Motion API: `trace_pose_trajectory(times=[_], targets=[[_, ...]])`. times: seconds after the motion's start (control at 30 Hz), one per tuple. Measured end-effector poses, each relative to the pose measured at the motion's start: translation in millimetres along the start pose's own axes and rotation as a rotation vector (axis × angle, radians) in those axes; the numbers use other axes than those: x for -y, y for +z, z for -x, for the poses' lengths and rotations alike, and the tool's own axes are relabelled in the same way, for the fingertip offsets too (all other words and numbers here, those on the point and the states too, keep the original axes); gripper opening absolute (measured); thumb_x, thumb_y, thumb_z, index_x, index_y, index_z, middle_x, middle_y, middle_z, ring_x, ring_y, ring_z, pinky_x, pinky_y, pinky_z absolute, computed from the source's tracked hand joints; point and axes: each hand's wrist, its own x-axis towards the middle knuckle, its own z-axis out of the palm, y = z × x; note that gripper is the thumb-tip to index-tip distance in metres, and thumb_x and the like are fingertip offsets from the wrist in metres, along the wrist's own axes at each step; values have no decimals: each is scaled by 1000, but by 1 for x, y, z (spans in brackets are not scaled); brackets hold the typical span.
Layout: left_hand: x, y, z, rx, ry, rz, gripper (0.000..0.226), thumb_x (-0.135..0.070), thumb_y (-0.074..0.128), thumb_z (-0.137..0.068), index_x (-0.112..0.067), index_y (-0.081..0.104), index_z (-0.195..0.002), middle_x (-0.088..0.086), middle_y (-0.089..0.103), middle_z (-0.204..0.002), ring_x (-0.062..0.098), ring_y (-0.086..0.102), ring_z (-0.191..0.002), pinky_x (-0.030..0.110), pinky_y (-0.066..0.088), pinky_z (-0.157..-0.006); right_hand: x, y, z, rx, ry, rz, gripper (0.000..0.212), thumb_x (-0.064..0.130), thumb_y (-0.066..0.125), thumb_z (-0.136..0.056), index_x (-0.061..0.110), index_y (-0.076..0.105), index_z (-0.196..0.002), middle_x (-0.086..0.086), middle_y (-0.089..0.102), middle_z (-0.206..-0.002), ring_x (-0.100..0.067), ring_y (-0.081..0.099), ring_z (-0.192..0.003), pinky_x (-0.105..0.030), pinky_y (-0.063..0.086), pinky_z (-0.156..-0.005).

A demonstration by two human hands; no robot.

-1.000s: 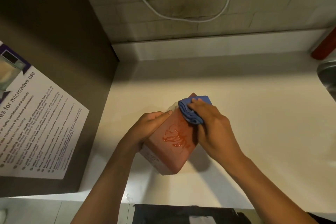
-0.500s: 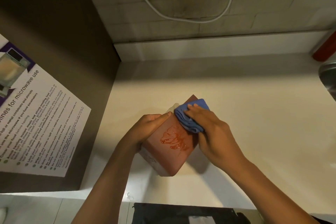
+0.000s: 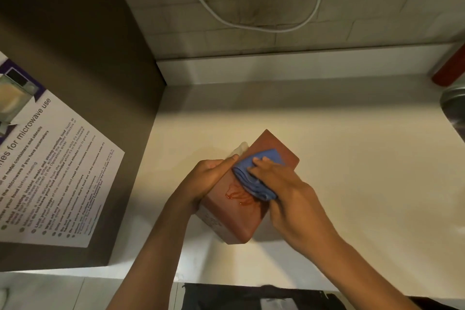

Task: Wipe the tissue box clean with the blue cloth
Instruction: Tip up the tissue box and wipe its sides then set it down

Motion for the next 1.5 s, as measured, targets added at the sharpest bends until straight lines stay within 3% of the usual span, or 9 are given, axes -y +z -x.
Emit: trace_pose_trajectory(times=[0.17, 0.37, 0.63, 0.8, 1.0, 1.1, 1.3, 1.37, 1.5], targets=[[0, -3, -2, 52, 8, -13, 55, -77, 65, -71, -32, 80, -100, 6, 80, -96, 27, 77, -87, 35, 63, -74, -19, -18, -26, -57, 121, 44, 52, -16, 53, -80, 5, 59, -128, -12, 56, -135, -28, 51, -127, -37, 37, -110], [2, -3, -7, -21, 19, -9, 30, -47, 65, -94, -22, 81, -91, 5, 77, -97, 28, 72, -94, 56, 51, -101, 3, 3, -8, 53, 26, -73, 49, -5, 58, -88, 5, 51, -135, -5, 45, -142, -17, 37, -133, -5, 13, -108], [-3, -1, -10, 45, -16, 6, 77, -89, 72, -54, -23, 81, -94, 11, 79, -96, 36, 76, -91, 46, 61, -86, -15, -13, -29, -74, 144, -45, 63, -20, 47, -76, 9, 58, -130, -6, 52, -139, -19, 45, -131, -26, 28, -112], [5, -4, -14, -14, 21, 44, 48, -70, 70, -70, -28, 81, -91, 5, 78, -102, 34, 71, -105, 57, 51, -101, 9, 8, -7, 47, 31, -94, 51, -2, 46, -86, 11, 53, -134, 3, 44, -143, -7, 33, -135, -7, 12, -111], [5, -1, -8, 7, 35, 19, 66, -76, 70, -69, -19, 81, -98, 13, 79, -98, 38, 74, -96, 53, 57, -93, -23, -15, -8, -10, 105, -110, 64, -23, 49, -75, 14, 62, -126, 3, 54, -135, -12, 47, -130, -31, 33, -112], [5, 1, -10, 14, 41, 41, 71, -85, 73, -57, -24, 82, -91, 8, 80, -93, 32, 76, -89, 47, 60, -90, -14, -8, -23, -74, 153, -104, 65, -24, 45, -74, 12, 61, -126, 1, 53, -136, -15, 44, -131, -27, 29, -113], [13, 2, -18, 9, 42, 79, 27, -48, 71, -87, -26, 84, -80, -8, 80, -89, 13, 74, -93, 20, 56, -79, 13, 15, 9, 65, -46, -118, 58, -6, 44, -79, 15, 57, -131, 10, 48, -139, -2, 37, -135, -17, 21, -114], [14, 0, -16, 27, 9, 56, 26, -44, 66, -94, -26, 84, -92, -2, 80, -99, 19, 73, -97, 25, 57, -82, 3, 6, 13, 85, -60, -112, 59, -8, 45, -76, 14, 59, -128, 8, 51, -137, -5, 41, -133, -15, 22, -112], [2, -1, -9, 21, 16, 82, 54, -72, 76, -67, -25, 83, -92, 11, 79, -98, 31, 76, -90, 43, 61, -87, -15, -10, -10, -24, 77, -85, 63, -21, 50, -74, 14, 63, -125, 7, 54, -133, -10, 46, -129, -19, 27, -113]])
